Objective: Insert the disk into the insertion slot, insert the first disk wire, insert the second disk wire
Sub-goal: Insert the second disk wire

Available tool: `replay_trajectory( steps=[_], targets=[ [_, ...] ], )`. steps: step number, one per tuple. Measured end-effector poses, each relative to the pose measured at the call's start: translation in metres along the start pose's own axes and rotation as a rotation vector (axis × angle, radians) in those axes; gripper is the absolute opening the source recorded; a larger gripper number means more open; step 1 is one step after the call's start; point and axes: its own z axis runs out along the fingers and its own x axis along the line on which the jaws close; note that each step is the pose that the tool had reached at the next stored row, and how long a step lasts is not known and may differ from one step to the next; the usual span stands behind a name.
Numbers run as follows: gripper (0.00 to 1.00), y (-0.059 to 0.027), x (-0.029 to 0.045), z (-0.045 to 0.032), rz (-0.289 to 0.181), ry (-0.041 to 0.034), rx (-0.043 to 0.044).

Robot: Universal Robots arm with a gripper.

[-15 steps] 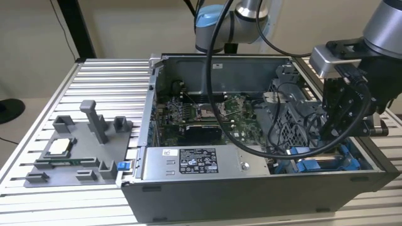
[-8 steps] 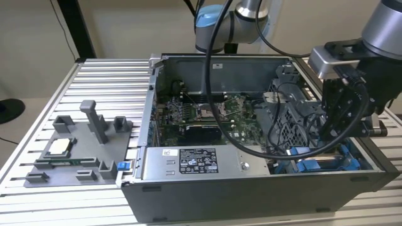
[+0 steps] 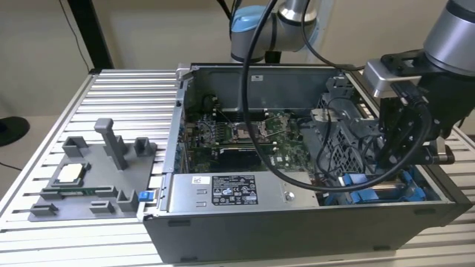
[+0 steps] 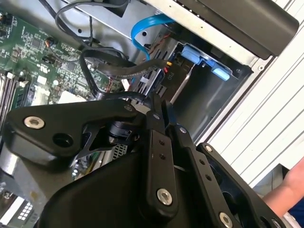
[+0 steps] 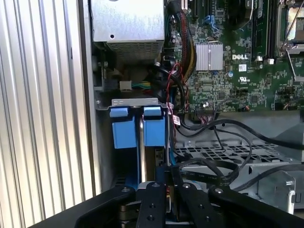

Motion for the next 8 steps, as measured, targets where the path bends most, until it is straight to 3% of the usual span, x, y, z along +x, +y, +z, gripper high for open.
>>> replay_trajectory(
  steps=[8],
  targets=[
    [0.00,-0.0025,0.0001,0.0055,-0.008,-0.0004,0.0013]
  ],
)
